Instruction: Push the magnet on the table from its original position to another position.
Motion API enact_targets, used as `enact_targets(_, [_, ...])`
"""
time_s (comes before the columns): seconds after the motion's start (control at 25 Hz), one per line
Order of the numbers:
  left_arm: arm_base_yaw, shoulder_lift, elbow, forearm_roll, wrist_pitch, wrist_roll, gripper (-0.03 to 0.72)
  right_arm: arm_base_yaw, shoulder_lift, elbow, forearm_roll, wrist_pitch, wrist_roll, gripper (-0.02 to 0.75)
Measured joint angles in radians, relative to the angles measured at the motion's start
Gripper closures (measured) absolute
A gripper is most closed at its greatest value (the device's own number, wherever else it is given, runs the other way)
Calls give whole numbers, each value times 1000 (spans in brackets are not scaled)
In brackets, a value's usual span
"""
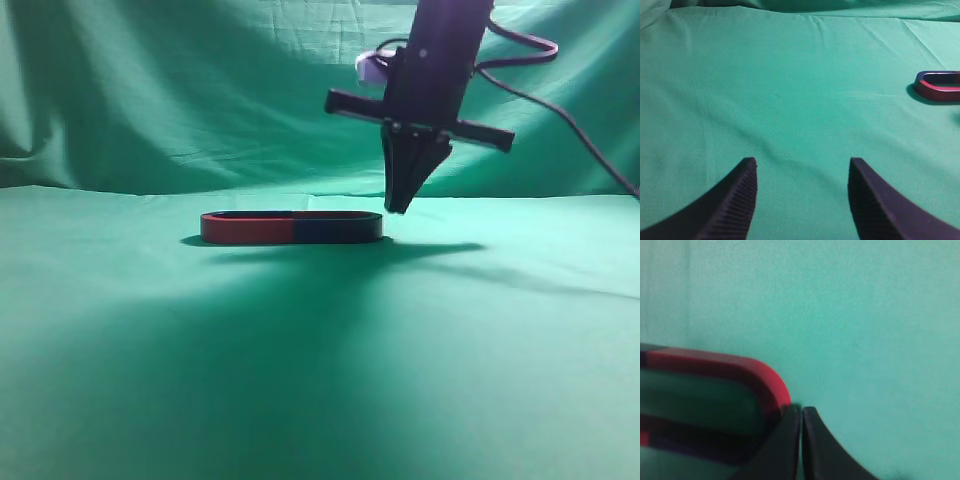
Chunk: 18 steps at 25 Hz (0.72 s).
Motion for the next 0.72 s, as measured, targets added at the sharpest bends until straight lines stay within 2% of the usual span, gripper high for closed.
enact_targets(0.2, [0,0,0,0,0,0,316,0,0,-161,-64,186,8,738])
enact_targets(0.44, [0,0,0,0,0,0,316,0,-118,-209,-99,220,26,738])
enact_targets(0.56, [0,0,0,0,0,0,316,0,-243,-153,-114,220,29,738])
enact_targets(0.72, [0,0,0,0,0,0,316,0,-437,22,-182,223,54,738])
